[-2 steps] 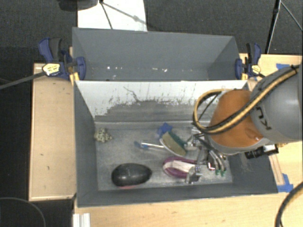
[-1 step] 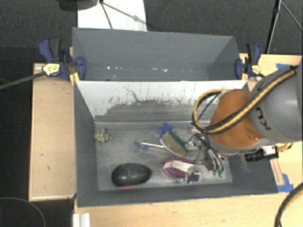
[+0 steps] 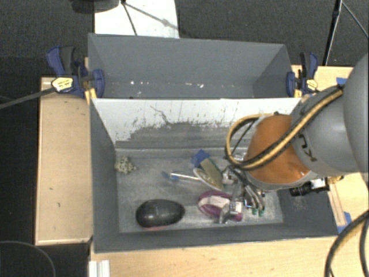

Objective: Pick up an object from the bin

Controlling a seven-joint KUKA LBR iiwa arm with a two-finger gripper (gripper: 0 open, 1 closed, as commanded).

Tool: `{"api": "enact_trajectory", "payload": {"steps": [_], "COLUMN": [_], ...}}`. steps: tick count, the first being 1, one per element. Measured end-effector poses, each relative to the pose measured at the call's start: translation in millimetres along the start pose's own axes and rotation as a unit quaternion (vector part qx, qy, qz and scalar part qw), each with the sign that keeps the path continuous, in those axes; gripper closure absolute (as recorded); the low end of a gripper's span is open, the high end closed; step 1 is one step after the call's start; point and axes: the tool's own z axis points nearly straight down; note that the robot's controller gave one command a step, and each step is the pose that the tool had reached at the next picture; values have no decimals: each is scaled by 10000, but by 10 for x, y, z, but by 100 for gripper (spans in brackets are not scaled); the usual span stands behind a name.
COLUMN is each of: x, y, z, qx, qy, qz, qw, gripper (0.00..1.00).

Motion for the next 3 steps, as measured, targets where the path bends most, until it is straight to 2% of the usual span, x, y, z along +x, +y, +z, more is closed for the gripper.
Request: {"api": "enact_trajectory", "payload": {"steps": [1, 2, 3], "x": [29, 15, -12], "y": [-164, -165, -168], "z": [31, 14, -519], "qx": [-17, -17, -16], "qy": [65, 49, 109], "qz": [730, 707, 664], "qw": [9973, 9975, 9977], "gripper": [0, 100, 100]}}
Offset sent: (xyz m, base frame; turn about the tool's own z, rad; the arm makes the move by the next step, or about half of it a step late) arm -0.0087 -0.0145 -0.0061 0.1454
